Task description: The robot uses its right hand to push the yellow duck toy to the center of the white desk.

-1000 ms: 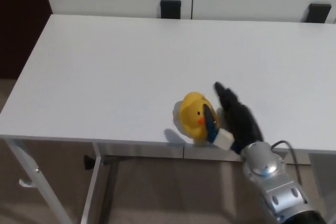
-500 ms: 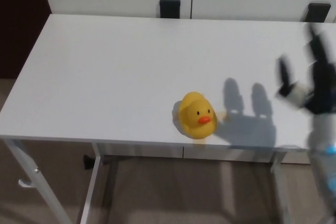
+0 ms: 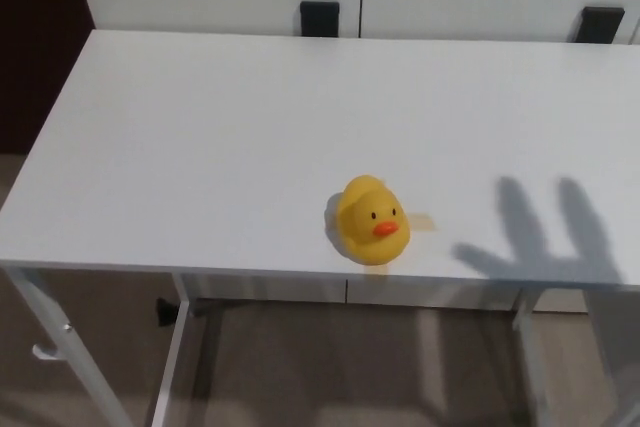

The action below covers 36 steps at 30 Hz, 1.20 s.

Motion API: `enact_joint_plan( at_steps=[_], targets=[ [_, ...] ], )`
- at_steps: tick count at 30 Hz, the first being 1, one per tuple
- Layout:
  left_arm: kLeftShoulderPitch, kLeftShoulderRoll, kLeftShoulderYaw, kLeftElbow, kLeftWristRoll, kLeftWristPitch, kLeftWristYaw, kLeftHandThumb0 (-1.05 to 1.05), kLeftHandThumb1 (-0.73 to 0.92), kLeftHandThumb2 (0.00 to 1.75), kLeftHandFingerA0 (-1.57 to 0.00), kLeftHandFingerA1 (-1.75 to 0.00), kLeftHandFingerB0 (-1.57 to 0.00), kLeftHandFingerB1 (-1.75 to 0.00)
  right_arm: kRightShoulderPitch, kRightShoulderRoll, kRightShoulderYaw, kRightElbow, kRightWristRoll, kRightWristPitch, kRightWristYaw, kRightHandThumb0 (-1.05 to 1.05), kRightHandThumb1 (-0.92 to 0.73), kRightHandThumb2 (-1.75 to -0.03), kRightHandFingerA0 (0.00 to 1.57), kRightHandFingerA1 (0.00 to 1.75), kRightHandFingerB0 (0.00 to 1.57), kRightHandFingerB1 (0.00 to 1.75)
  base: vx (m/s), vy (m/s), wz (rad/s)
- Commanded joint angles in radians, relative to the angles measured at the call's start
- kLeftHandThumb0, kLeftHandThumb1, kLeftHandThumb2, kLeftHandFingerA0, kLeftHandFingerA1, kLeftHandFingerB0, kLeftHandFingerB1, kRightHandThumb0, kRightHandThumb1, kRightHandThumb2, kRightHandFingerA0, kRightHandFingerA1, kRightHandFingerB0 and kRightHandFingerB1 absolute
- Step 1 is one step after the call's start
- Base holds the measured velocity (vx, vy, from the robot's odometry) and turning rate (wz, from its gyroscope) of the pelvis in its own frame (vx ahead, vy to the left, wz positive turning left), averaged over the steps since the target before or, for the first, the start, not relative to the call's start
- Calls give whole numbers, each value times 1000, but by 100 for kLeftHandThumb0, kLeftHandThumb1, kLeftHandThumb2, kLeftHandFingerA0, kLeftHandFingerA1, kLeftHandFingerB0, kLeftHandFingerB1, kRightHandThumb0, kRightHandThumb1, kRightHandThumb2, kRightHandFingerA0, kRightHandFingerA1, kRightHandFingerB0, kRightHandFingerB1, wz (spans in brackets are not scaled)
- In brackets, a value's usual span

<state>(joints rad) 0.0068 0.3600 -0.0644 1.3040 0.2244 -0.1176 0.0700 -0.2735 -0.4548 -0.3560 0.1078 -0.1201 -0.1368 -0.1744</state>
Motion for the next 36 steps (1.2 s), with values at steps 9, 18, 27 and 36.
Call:
enact_joint_plan(
  at_steps=[9,18,27,36],
  targets=[
    [13,39,20,5,-5,-48,13,-11,64,81,-90,-75,-89,-65,612,-178,-366,568,26,-367,-14,-25,-64,-90,56,56,27,39,0,0,4],
    [7,46,16,7,1,-39,15,-12,66,73,-89,-74,-84,-62,760,-141,-305,833,13,-367,-35,-4,-33,-126,105,54,74,48,0,0,0],
    [7,61,18,4,2,-40,12,-12,66,75,-86,-69,-85,-62,716,-135,-209,1045,40,-340,61,0,-27,-113,113,58,85,54,0,0,0],
    [2,67,15,9,9,-36,16,-14,67,66,-86,-74,-85,-62,702,-129,-167,1074,89,-344,113,11,-26,-119,110,61,83,56,0,0,0]
  ],
)
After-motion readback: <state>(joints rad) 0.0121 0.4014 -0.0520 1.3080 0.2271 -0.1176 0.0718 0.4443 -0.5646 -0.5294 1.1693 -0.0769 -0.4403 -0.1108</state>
